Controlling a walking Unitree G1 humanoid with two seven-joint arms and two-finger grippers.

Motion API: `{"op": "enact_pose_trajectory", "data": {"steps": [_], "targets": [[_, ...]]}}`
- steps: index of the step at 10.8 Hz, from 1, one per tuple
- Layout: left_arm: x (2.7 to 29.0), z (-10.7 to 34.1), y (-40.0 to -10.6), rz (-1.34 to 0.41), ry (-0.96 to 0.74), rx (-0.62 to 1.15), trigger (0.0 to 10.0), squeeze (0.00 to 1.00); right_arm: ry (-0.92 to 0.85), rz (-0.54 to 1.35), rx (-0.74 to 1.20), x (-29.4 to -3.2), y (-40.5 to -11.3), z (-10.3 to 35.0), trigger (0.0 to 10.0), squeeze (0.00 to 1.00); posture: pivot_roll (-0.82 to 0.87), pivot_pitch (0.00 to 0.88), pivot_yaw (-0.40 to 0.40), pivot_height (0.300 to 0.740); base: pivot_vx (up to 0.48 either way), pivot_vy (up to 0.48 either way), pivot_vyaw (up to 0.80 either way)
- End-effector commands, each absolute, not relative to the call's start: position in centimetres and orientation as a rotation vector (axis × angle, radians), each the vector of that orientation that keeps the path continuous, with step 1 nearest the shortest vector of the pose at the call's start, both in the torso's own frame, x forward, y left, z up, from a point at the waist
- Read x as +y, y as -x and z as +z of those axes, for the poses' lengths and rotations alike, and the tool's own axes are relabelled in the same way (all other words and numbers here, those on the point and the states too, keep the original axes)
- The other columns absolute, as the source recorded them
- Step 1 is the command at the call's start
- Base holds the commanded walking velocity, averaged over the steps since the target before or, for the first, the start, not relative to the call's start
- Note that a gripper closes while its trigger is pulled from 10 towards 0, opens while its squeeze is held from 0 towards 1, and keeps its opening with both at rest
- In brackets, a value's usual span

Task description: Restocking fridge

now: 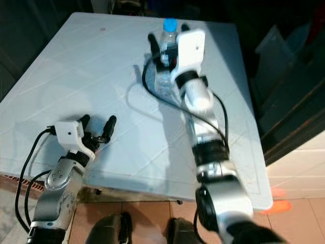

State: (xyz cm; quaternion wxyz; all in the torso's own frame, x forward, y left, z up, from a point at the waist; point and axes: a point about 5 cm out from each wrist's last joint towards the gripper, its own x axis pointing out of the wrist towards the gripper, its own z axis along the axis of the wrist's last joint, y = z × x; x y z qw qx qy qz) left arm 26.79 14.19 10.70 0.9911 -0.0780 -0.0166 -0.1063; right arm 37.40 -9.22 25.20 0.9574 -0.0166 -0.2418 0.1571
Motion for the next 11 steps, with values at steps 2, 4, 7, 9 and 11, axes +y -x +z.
{"op": "enact_pose_trajectory", "data": {"steps": [2, 4, 7, 9, 11], "targets": [[14.4, 10.9, -26.5, -0.221, 0.139, -0.026, 10.0, 0.0, 0.02, 0.304, -0.507, -9.5, -37.9, 26.1, 10.0, 0.0, 0.09, 0.178, 0.018, 0.74, 0.0, 0.0, 0.0], [14.5, 10.8, -26.1, -0.231, 0.147, -0.006, 10.0, 0.0, 0.013, 0.297, -0.504, -9.3, -38.5, 26.5, 10.0, 0.0, 0.09, 0.187, 0.015, 0.74, 0.0, 0.0, 0.0], [14.7, 10.5, -25.5, -0.227, 0.142, 0.013, 10.0, 0.0, 0.01, 0.315, -0.495, -8.8, -39.1, 26.7, 10.0, 0.0, 0.1, 0.194, 0.015, 0.74, 0.0, 0.0, 0.0], [14.7, 10.5, -25.5, -0.225, 0.137, 0.02, 10.0, 0.0, 0.026, 0.329, -0.476, -8.7, -39.6, 26.9, 10.0, 0.0, 0.1, 0.193, 0.007, 0.74, 0.0, 0.0, 0.0], [14.8, 10.1, -25.4, -0.214, 0.131, 0.033, 10.0, 0.0, 0.033, 0.351, -0.477, -8.5, -39.9, 27.4, 0.0, 0.0, 0.09, 0.194, 0.001, 0.74, 0.0, 0.0, 0.0]]}}
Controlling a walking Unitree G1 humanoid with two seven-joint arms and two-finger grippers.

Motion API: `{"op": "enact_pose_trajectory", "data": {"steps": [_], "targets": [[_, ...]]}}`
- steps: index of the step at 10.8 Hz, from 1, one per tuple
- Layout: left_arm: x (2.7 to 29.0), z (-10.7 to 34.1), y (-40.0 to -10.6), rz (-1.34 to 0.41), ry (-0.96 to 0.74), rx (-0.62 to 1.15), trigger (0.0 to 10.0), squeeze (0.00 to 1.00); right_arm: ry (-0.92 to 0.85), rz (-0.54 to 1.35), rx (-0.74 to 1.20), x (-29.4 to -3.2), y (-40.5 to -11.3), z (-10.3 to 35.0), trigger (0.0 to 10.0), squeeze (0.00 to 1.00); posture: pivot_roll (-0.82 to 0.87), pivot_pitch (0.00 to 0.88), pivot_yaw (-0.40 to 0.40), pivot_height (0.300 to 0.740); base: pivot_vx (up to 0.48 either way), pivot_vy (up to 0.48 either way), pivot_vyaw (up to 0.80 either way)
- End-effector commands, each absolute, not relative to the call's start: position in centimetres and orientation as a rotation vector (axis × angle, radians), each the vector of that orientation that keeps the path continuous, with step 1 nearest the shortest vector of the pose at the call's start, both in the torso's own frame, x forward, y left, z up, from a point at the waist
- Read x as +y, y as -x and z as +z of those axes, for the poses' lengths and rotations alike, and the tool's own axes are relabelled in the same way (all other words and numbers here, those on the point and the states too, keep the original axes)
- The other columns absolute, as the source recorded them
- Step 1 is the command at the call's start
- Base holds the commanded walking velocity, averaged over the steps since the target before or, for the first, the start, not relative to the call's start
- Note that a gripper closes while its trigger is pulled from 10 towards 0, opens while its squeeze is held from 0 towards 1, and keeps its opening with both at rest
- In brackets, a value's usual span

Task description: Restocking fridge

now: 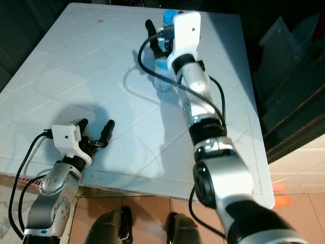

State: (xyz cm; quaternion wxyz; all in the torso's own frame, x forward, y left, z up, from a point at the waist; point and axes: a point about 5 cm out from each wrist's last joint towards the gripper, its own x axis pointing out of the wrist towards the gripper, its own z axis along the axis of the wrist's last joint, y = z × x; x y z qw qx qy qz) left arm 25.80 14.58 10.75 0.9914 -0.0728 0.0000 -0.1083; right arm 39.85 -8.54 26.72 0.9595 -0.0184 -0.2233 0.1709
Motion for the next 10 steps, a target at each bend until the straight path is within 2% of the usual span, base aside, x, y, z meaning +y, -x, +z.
{"op": "enact_pose_trajectory", "data": {"steps": [1, 2, 4, 10], "targets": [[14.69, 10.03, -25.44, -0.215, 0.127, 0.041, 10.0, 0.0, 0.03, 0.369, -0.464, -8.37, -40.0, 27.39, 1.0, 0.0, 0.09, 0.193, -0.002, 0.74, 0.0, 0.0, 0.0], [14.79, 9.68, -25.4, -0.208, 0.11, 0.059, 10.0, 0.0, 0.027, 0.401, -0.456, -8.12, -40.04, 27.32, 1.8, 0.0, 0.09, 0.191, -0.005, 0.74, 0.0, 0.0, 0.0], [15.05, 9.6, -25.4, -0.202, 0.107, 0.061, 10.0, 0.0, 0.045, 0.432, -0.455, -7.73, -40.07, 27.41, 0.2, 0.0, 0.09, 0.187, -0.009, 0.74, 0.0, 0.0, 0.0], [14.78, 9.64, -26.01, -0.204, 0.097, 0.05, 10.0, 0.0, 0.059, 0.449, -0.462, -7.67, -40.1, 27.39, 0.0, 0.0, 0.08, 0.158, -0.014, 0.74, 0.0, 0.0, 0.0]]}}
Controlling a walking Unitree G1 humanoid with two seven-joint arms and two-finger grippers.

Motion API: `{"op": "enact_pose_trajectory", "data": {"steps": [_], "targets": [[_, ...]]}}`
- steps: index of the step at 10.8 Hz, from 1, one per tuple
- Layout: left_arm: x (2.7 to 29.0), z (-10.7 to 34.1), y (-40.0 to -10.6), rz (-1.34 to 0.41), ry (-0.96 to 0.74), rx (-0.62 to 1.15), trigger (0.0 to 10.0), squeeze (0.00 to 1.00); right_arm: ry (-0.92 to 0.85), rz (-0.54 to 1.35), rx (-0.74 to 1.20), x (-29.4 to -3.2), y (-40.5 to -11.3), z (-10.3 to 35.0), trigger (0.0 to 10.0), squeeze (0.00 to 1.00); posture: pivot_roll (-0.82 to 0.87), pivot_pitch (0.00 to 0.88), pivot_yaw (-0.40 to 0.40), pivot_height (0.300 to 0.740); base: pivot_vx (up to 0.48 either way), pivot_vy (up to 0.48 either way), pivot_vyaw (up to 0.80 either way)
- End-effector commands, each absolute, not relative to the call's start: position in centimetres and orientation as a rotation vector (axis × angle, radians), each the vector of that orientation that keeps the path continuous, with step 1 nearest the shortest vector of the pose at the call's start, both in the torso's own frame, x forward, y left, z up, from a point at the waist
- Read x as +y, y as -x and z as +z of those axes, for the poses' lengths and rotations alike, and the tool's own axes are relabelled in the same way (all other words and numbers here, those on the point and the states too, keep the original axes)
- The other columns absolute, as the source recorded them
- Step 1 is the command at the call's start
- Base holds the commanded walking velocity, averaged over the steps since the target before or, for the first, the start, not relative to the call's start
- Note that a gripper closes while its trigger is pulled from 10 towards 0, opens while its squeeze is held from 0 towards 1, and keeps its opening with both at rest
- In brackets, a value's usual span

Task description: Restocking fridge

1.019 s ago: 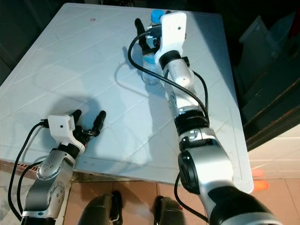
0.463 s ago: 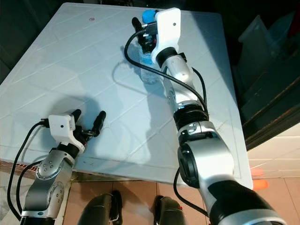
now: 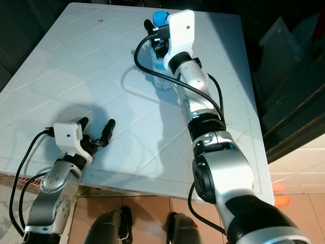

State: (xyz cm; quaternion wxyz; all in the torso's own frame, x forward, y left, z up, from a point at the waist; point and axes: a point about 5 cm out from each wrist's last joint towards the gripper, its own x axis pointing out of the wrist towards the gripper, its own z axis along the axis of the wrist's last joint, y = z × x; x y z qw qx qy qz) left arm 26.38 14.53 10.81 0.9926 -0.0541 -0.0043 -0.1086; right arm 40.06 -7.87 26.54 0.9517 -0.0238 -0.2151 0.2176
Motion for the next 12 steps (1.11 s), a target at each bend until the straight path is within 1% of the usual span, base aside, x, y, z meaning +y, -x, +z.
{"op": "enact_pose_trajectory", "data": {"steps": [1, 3, 5, 6, 7, 8, 10, 11, 12], "targets": [[14.7, 9.6, -26.2, -0.204, 0.097, 0.047, 10.0, 0.0, 0.057, 0.449, -0.464, -7.7, -40.1, 27.4, 0.0, 0.0, 0.08, 0.147, -0.016, 0.74, 0.0, 0.0, 0.0], [14.5, 10.0, -27.2, -0.201, 0.099, 0.023, 10.0, 0.0, 0.034, 0.455, -0.485, -7.5, -39.8, 27.7, 0.0, 0.0, 0.07, 0.114, -0.019, 0.74, 0.0, 0.0, 0.0], [14.5, 10.2, -28.1, -0.208, 0.093, 0.008, 10.0, 0.0, -0.017, 0.444, -0.515, -7.2, -38.6, 27.5, 1.2, 0.0, 0.05, 0.081, -0.012, 0.74, 0.0, 0.0, 0.0], [14.4, 10.2, -28.6, -0.215, 0.09, 0.003, 10.0, 0.0, -0.041, 0.434, -0.524, -7.1, -37.9, 27.4, 4.6, 0.0, 0.04, 0.07, -0.007, 0.74, 0.0, 0.0, 0.0], [14.2, 10.3, -29.3, -0.227, 0.088, -0.003, 10.0, 0.0, -0.084, 0.427, -0.516, -6.9, -36.7, 27.1, 10.0, 0.0, 0.01, 0.05, 0.002, 0.74, 0.0, 0.0, 0.0], [14.0, 10.4, -29.7, -0.236, 0.087, -0.008, 10.0, 0.0, -0.103, 0.432, -0.511, -6.8, -35.6, 26.9, 10.0, 0.0, 0.01, 0.046, 0.007, 0.74, 0.0, 0.0, 0.0], [13.7, 10.4, -30.6, -0.259, 0.081, -0.013, 10.0, 0.0, -0.16, 0.437, -0.447, -7.3, -32.3, 25.9, 10.0, 0.0, -0.02, 0.029, 0.025, 0.74, 0.0, 0.0, 0.0], [13.6, 10.2, -31.0, -0.27, 0.072, -0.006, 10.0, 0.0, -0.162, 0.418, -0.398, -7.6, -31.3, 25.7, 10.0, 0.0, -0.03, 0.017, 0.035, 0.74, 0.0, 0.0, 0.0], [13.6, 10.2, -31.2, -0.274, 0.069, -0.005, 10.0, 0.0, -0.165, 0.416, -0.38, -7.7, -31.1, 25.6, 10.0, 0.0, -0.03, 0.009, 0.04, 0.74, 0.0, 0.0, 0.0]]}}
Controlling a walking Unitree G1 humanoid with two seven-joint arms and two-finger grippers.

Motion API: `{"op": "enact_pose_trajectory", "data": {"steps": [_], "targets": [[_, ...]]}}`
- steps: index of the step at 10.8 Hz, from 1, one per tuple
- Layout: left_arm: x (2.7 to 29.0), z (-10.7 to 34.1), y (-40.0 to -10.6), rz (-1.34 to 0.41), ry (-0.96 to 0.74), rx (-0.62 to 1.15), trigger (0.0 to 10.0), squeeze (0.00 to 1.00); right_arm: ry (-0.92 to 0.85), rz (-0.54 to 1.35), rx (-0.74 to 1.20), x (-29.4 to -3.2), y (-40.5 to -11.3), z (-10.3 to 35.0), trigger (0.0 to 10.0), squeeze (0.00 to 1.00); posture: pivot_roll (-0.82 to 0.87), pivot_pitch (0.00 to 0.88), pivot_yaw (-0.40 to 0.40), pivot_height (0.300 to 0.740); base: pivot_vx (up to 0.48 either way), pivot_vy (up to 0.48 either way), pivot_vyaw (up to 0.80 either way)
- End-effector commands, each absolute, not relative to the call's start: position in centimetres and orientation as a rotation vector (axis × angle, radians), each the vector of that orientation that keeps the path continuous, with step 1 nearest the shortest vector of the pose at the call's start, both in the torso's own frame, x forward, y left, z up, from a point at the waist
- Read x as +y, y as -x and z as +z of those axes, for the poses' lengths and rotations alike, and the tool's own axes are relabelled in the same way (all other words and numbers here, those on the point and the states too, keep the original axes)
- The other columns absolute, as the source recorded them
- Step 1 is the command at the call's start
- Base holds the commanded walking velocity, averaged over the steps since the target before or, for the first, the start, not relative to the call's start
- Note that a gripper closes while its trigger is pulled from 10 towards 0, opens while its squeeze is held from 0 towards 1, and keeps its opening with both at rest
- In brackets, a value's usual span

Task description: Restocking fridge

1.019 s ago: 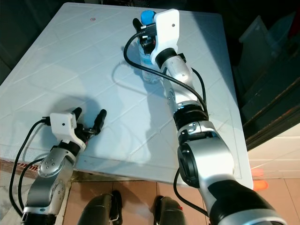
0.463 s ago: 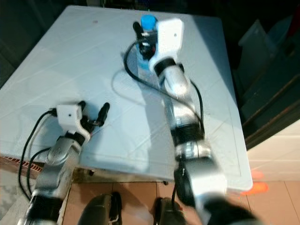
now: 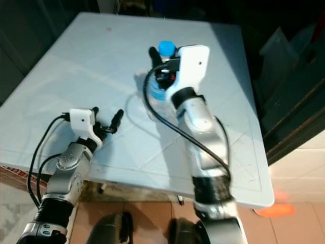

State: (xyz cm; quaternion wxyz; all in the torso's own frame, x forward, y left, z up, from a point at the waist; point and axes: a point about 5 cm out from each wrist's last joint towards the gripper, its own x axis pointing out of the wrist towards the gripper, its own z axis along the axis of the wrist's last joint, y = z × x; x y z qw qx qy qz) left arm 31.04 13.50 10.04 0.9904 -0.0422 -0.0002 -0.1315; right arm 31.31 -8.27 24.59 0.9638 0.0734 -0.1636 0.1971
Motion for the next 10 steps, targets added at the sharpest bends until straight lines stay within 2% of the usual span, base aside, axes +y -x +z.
{"op": "enact_pose_trajectory", "data": {"steps": [1, 3, 7, 8, 10], "targets": [[13.5, 10.3, -31.4, -0.285, 0.055, -0.01, 10.0, 0.0, -0.142, 0.423, -0.347, -8.3, -30.4, 25.3, 10.0, 0.0, -0.03, 0.002, 0.042, 0.74, 0.0, 0.0, 0.0], [14.3, 10.6, -32.0, -0.279, 0.036, -0.027, 10.0, 0.0, -0.12, 0.414, -0.256, -9.7, -28.4, 24.7, 10.0, 0.0, -0.02, 0.0, 0.049, 0.74, 0.0, 0.0, 0.0], [14.4, 10.0, -31.5, -0.29, 0.016, -0.015, 10.0, 0.0, -0.127, 0.45, -0.1, -9.7, -26.8, 22.1, 10.0, 0.0, -0.02, 0.019, 0.063, 0.74, 0.0, 0.0, 0.0], [14.6, 9.8, -31.3, -0.289, 0.011, -0.01, 10.0, 0.0, -0.111, 0.471, -0.088, -9.5, -26.4, 21.9, 10.0, 0.97, -0.01, 0.024, 0.062, 0.74, 0.0, 0.0, 0.0], [14.8, 9.8, -31.3, -0.281, 0.009, -0.009, 10.0, 0.0, -0.096, 0.503, -0.088, -9.1, -26.1, 21.8, 10.0, 1.0, -0.01, 0.031, 0.059, 0.74, 0.0, 0.0, 0.0]]}}
